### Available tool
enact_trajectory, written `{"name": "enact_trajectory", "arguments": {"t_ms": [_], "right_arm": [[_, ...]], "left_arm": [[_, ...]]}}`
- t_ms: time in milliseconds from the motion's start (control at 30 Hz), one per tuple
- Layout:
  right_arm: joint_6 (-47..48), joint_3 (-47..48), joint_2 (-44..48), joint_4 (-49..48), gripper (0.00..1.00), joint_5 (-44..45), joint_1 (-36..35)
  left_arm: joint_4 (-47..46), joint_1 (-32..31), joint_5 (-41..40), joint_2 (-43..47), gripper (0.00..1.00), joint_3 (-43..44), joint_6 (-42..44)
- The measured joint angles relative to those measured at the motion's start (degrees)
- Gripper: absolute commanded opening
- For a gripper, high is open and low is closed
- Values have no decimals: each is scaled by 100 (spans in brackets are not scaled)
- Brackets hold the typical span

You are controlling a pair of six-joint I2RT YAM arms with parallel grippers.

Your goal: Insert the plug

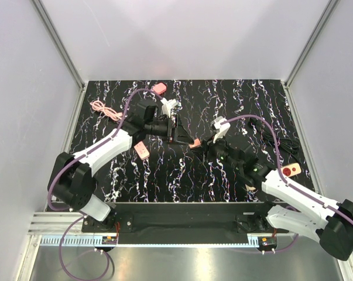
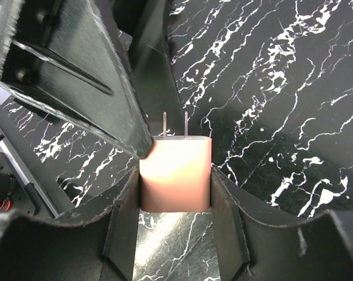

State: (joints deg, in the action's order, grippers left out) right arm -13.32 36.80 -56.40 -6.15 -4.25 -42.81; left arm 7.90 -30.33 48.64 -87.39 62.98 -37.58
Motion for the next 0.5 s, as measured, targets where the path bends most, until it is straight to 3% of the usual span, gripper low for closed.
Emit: {"name": "enact_trajectory", "arguments": {"t_ms": [167,300,333,367,433,500], "right_arm": [[-2,26,-57,7,8,9,-48],[0,26,-118,57,11,11,-66],[13,28,-131,90,13,26,-66],[28,28,-138,105,19,39,-66],[42,28,-155,153,27,55,-66],[28,28,-164,197,48,57,-66]], "left_arm": [[-122,-42,256,-83,57,0,-111],[-278,-138,476,-142,25,4,-186],[-286,-151,472,-162,12,4,-201],[-286,-151,485,-190,2,4,-236],[-295,-149,518,-251,0,4,-284],[-297,-149,555,-297,0,4,-304]]}}
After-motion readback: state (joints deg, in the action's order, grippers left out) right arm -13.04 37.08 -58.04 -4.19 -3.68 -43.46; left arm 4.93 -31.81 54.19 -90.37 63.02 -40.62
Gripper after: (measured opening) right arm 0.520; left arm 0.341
